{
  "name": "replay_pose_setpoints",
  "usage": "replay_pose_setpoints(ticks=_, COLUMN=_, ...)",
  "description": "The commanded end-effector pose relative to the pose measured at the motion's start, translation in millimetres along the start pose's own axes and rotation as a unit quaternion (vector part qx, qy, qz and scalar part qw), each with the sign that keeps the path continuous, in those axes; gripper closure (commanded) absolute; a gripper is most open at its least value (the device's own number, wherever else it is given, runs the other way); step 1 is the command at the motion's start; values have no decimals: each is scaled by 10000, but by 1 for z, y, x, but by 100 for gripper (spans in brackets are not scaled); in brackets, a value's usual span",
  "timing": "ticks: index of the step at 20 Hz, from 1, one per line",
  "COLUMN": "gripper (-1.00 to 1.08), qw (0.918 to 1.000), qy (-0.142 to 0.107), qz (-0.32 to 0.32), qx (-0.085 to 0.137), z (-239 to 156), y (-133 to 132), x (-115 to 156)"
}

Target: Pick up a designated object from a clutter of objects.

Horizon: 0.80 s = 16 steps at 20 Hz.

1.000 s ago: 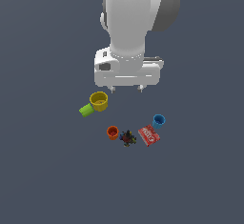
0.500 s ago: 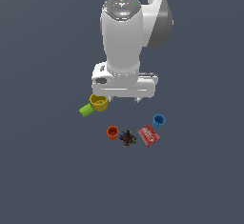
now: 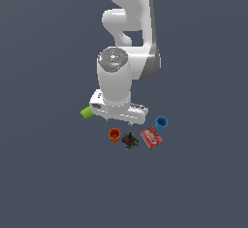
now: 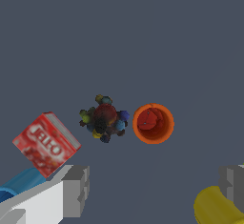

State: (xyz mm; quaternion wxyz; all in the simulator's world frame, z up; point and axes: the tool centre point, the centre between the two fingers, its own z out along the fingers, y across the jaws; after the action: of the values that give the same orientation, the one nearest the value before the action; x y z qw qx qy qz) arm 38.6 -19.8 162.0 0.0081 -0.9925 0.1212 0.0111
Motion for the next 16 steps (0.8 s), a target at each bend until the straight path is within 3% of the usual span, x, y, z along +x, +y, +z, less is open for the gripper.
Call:
replay_pose_setpoints(ticks=1, gripper=-92, qw=9997, qy=40, qz=228, qx=-12, z=22, y=6, x=6)
replay_pose_setpoints(ticks=8, gripper=-92, qw=9980, qy=106, qz=627, qx=-47, z=62, y=19, x=14)
replay_pose_setpoints(ticks=16, gripper=-92, qw=9973, qy=115, qz=716, qx=-58, z=72, y=22, x=15)
